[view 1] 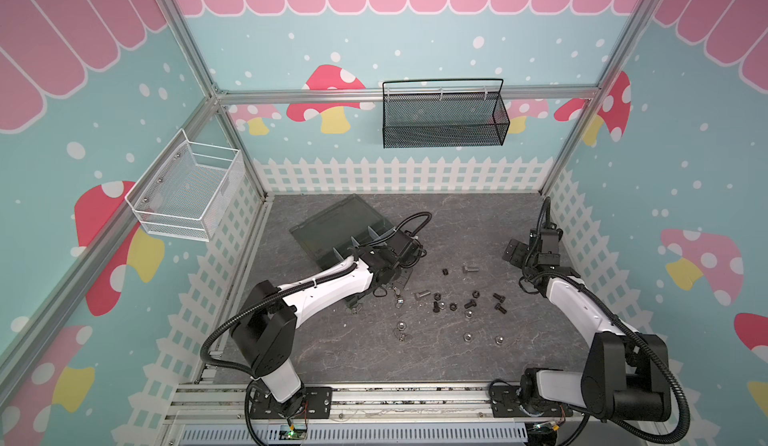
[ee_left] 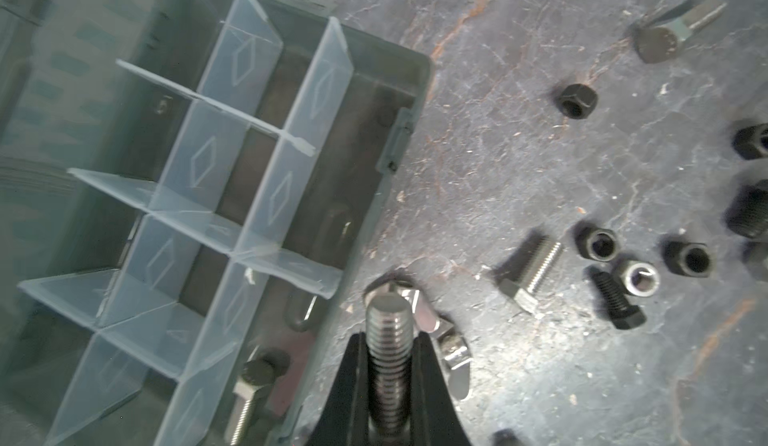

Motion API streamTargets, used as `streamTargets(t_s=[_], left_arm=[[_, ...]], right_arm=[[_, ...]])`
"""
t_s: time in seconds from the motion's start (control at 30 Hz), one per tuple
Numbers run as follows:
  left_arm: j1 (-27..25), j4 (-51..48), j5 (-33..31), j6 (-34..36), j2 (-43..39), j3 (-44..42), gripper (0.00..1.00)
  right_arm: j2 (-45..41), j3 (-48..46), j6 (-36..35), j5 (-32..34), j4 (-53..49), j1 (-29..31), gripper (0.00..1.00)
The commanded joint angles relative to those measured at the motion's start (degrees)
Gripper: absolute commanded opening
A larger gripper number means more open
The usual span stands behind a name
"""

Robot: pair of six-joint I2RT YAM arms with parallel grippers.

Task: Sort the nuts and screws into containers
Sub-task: 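Lift the silver bolt and drop it into an organizer compartment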

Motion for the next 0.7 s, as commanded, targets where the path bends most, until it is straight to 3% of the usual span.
streamTargets(t_s=[0.0,0.67], left_arm=[[2.9,0.9,-5.1,3.1,-2.7,-3.0,0.0],[8.4,3.6,-5.4,8.7,-2.7,-10.2,0.0]], right_arm=[[-0.6,1.2,1.1,-0.6,-0.5,0.4,0.98],[-0.6,1.2,1.5,-0.9,-0.6,0.3,0.98]])
